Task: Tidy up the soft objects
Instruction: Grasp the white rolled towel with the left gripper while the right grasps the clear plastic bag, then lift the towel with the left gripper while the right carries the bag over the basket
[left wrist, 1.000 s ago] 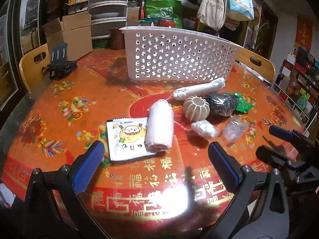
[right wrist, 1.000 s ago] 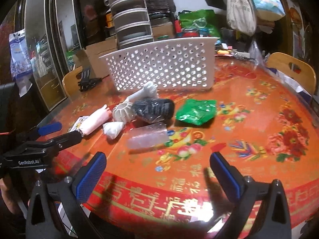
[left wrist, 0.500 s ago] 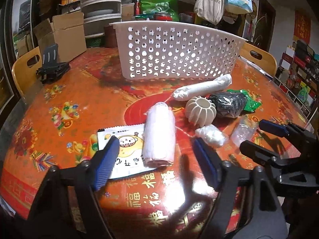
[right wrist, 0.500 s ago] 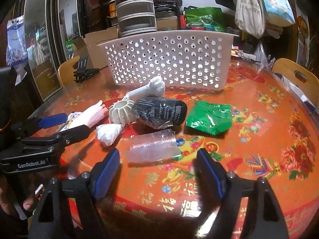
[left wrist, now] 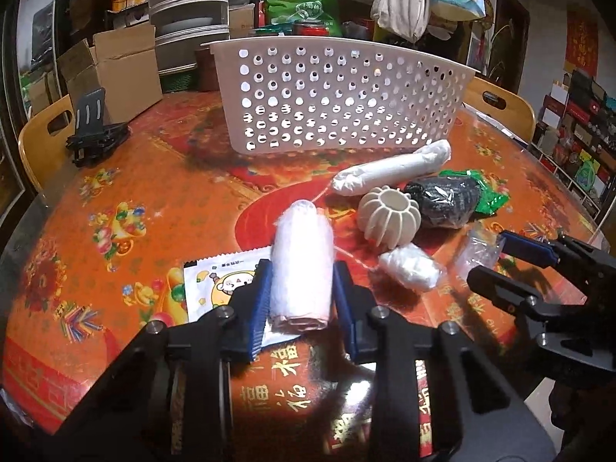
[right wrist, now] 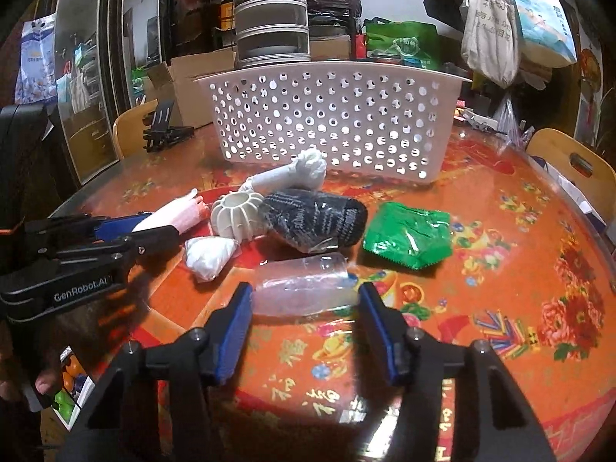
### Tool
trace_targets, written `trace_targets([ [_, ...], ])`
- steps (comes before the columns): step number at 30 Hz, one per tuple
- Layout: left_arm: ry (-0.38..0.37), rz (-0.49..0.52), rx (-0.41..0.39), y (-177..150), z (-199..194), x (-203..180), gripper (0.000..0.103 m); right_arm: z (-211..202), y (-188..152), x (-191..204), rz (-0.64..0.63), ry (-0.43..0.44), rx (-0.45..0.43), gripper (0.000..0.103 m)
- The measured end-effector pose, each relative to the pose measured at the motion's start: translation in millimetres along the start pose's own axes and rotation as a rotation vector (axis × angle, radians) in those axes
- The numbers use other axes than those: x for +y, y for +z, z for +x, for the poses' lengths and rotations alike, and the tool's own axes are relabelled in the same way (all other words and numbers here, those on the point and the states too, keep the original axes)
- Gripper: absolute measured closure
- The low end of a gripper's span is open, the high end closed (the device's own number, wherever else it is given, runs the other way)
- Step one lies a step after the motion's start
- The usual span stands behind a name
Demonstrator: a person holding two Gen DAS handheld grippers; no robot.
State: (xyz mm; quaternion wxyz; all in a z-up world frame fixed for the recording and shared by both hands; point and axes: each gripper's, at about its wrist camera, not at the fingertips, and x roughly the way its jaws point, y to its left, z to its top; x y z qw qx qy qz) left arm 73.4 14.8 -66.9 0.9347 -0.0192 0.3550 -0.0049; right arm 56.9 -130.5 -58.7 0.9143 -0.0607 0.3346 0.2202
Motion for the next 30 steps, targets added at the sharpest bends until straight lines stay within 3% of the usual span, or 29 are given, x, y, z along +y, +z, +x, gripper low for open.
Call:
trace_targets([
  [19,-0.015,0.002,-0.107,25.2,-49.1,7.7,0.074,-38.3,23.2,-30.2,0.033,0.082,-0.073,0.048],
  [30,-0.008,0.016,-0.206,109.0,-88.2,30.8,0.074,-61.8,116.9,-72.4,-0.02,0.065,-0.151,0.048],
])
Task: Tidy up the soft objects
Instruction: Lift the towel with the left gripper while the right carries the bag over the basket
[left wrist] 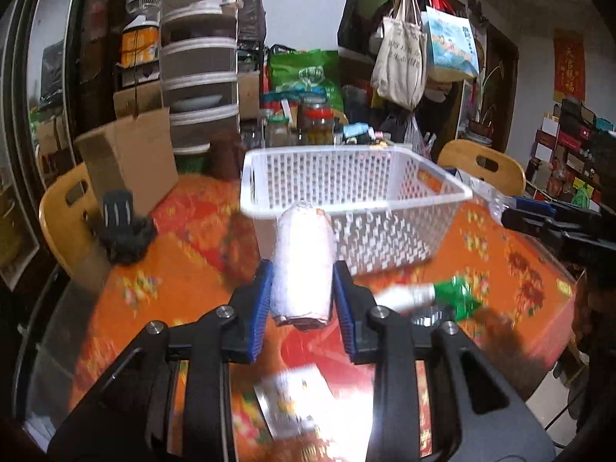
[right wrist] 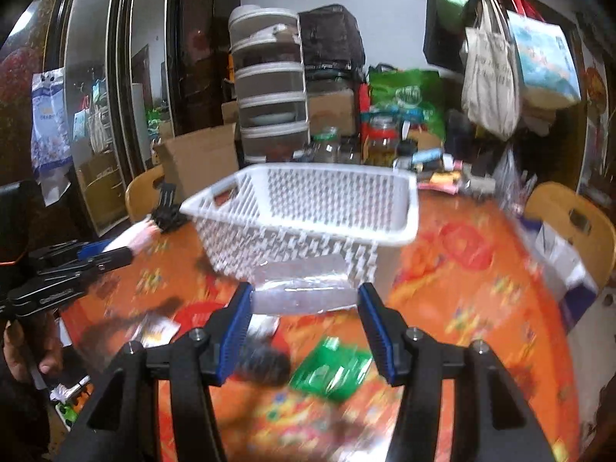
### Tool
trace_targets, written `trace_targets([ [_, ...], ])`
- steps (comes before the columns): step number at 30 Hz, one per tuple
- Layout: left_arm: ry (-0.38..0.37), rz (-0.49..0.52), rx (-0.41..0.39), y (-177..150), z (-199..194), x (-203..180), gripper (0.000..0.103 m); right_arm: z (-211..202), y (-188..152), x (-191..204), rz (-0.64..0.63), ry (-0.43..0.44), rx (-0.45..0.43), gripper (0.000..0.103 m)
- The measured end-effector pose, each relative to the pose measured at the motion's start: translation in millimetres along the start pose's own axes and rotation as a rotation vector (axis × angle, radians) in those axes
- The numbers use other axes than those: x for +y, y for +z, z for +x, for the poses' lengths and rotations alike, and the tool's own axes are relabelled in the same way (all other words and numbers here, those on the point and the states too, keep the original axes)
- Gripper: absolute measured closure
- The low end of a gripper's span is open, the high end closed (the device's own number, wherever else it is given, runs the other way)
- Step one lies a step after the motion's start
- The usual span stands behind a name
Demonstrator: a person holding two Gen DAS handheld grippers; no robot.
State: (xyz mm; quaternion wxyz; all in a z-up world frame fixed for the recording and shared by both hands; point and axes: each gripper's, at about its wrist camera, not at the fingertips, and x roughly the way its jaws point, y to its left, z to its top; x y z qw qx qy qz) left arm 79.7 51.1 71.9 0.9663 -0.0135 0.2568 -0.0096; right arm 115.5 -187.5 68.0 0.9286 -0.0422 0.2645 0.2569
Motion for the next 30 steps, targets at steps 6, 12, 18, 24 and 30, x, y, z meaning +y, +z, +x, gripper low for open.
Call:
trace_targets([
  [6,-0.01,0.009,0.024,71.7,38.4,9.6,0.074,38.8,60.8,-22.1,-0.015,-0.006,0.011,0.048],
  [12,0.0,-0.023,0.126,121.2,109.5,23.1,0.074,106.7,95.3,-50.4,0.005,-0.024,0.121,0.048],
  [18,0.017,-0.02,0.237,123.2,173.3,21.5,0.074,155.1,102.5,-59.3,0.003,-0.036,0.211,0.048],
  [24,0.059,-0.049,0.294,109.2,206.3,24.3,0.074,182.1,100.7,-59.5,-0.008,-0.06,0.261,0.048],
  [30,0.076,-0.037,0.297,103.1,214.2,20.2,0.074,189.7,102.0,-57.5,-0.016,-0.119,0.249,0.048],
])
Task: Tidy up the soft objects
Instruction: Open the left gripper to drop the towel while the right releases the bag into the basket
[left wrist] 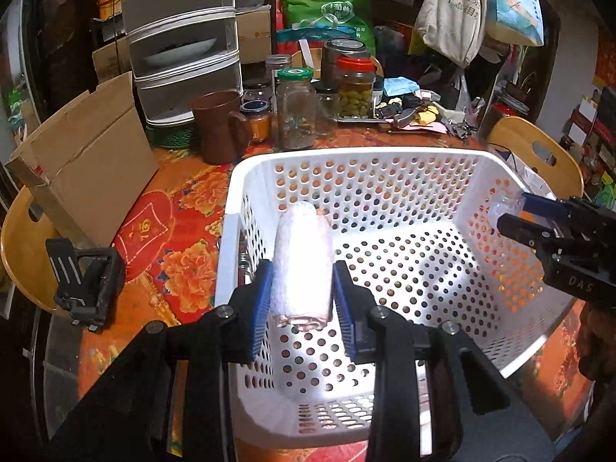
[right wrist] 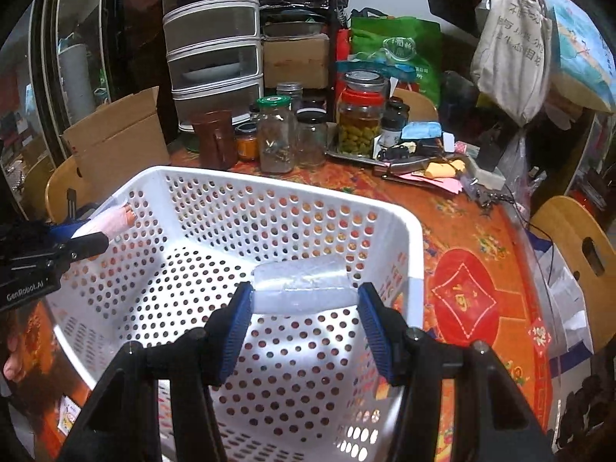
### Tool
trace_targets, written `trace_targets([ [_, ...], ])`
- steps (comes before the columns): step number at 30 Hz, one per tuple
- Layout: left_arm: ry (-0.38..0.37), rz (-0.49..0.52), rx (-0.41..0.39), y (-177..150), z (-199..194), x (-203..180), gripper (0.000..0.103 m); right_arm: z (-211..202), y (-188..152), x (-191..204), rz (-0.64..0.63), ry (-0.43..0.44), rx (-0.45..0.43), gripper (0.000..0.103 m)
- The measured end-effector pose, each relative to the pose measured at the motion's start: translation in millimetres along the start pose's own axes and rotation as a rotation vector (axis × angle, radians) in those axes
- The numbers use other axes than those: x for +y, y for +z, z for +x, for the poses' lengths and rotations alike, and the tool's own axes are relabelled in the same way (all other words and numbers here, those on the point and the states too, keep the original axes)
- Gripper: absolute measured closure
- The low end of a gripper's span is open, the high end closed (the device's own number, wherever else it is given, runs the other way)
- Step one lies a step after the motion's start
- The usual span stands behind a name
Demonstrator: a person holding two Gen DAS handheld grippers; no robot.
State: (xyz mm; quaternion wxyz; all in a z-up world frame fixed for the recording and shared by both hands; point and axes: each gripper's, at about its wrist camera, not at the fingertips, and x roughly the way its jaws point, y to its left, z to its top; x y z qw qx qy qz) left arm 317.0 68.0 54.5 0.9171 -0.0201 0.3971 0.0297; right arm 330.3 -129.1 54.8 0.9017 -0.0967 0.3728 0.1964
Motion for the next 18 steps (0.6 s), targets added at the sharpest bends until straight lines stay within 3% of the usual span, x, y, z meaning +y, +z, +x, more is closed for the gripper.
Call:
trace_targets([
  [9,0.035,0.011,0.014,-3.4,9.5,-10.7,0.074,4.2,0.3,8.6,-0.024,-0.12,-0.028,0.048],
  [18,0.048,0.0,0.011,-2.6,10.9,-9.4,0.074,9.9,-1.0,10.6,-0.023,-0.126,-0.012,0.048],
])
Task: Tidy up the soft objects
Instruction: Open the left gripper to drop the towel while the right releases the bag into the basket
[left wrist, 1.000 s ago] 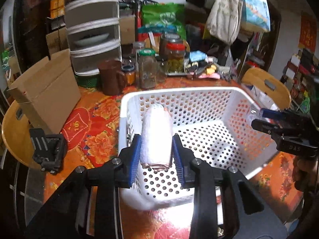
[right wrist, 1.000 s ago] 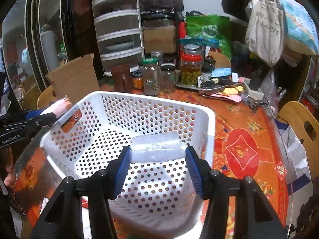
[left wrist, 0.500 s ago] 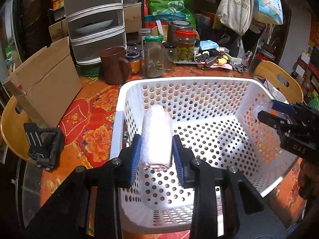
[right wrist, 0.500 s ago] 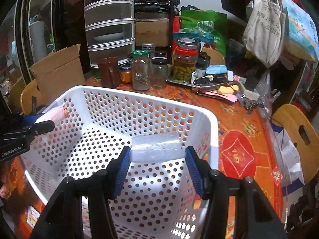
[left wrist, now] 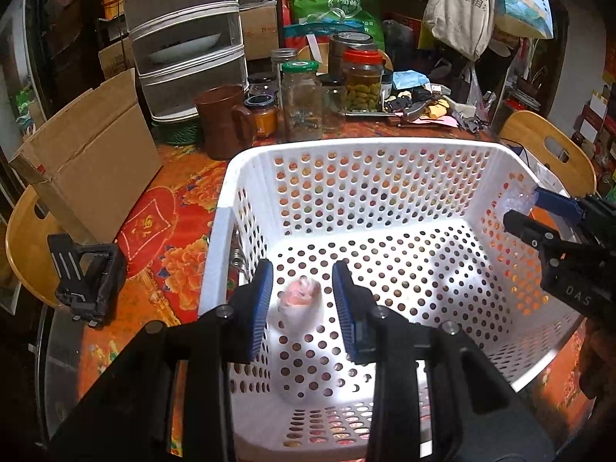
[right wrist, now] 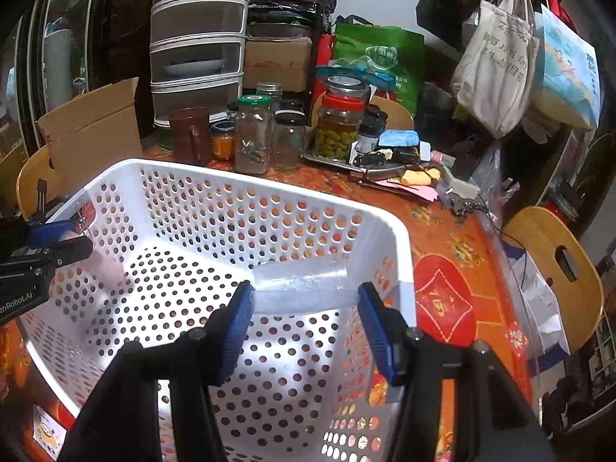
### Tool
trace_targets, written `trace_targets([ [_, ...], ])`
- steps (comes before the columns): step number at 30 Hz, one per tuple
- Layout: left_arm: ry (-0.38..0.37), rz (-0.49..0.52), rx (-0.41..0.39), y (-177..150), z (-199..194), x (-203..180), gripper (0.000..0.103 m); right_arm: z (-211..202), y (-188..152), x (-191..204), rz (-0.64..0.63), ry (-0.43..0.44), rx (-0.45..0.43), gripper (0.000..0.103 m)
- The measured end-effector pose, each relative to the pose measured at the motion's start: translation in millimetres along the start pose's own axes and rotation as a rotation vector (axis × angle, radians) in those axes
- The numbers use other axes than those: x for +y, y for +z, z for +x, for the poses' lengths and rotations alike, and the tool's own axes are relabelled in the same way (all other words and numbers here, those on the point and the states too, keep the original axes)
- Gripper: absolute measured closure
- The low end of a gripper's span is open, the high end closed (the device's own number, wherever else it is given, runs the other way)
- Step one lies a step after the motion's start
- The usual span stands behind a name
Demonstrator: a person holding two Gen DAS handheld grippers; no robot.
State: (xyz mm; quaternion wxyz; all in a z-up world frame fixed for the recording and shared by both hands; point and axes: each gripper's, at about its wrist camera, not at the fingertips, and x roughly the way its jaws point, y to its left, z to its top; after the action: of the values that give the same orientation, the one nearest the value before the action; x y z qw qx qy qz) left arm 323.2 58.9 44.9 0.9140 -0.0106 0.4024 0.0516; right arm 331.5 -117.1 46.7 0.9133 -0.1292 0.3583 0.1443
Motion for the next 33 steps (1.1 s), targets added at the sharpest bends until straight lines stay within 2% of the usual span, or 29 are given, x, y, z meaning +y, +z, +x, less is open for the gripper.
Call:
trace_targets([
  [1,0.0,0.001,-0.002,0.2,-1.0,-0.4,0.072,0.5,-0.2,-0.1,0.002,0.003,0.002,0.048],
  [3,-0.006,0.003,-0.01,0.3,-4.2,-1.6,0.06,0.6,-1.0,0.5,0.002,0.003,0.005,0.046],
  [5,-0.009,0.003,-0.03,0.2,-9.9,-1.9,0.029,-2.0,-1.3,0.6,0.004,0.005,-0.002,0.031],
  [6,-0.008,0.006,-0.05,-0.1,-14.8,-2.8,0.026,-4.4,-1.6,0.8,0.004,0.003,-0.01,0.027],
  [8,-0.004,0.011,-0.076,0.1,-24.2,-4.6,0.01,-10.7,-1.4,2.5,-0.005,-0.009,-0.028,0.017],
  [11,0.0,0.016,-0.117,0.8,-39.6,-6.1,0.0,-18.8,0.6,1.1,-0.004,-0.011,-0.042,0.015],
  [16,0.014,0.018,-0.137,0.2,-56.7,-5.1,0.0,-29.9,2.1,-5.5,0.023,-0.022,-0.058,0.003],
  [20,0.03,0.018,-0.15,-3.7,-67.4,-2.4,0.0,-38.4,-0.4,-9.2,0.038,-0.025,-0.064,0.0],
  [29,0.04,0.018,-0.177,-23.4,-98.1,0.4,0.0,-61.5,-12.4,-11.4,0.054,-0.032,-0.074,0.0],
  [33,0.021,0.01,-0.177,-38.9,-113.9,3.8,0.0,-76.8,-21.3,-10.7,0.062,-0.028,-0.084,0.0],
])
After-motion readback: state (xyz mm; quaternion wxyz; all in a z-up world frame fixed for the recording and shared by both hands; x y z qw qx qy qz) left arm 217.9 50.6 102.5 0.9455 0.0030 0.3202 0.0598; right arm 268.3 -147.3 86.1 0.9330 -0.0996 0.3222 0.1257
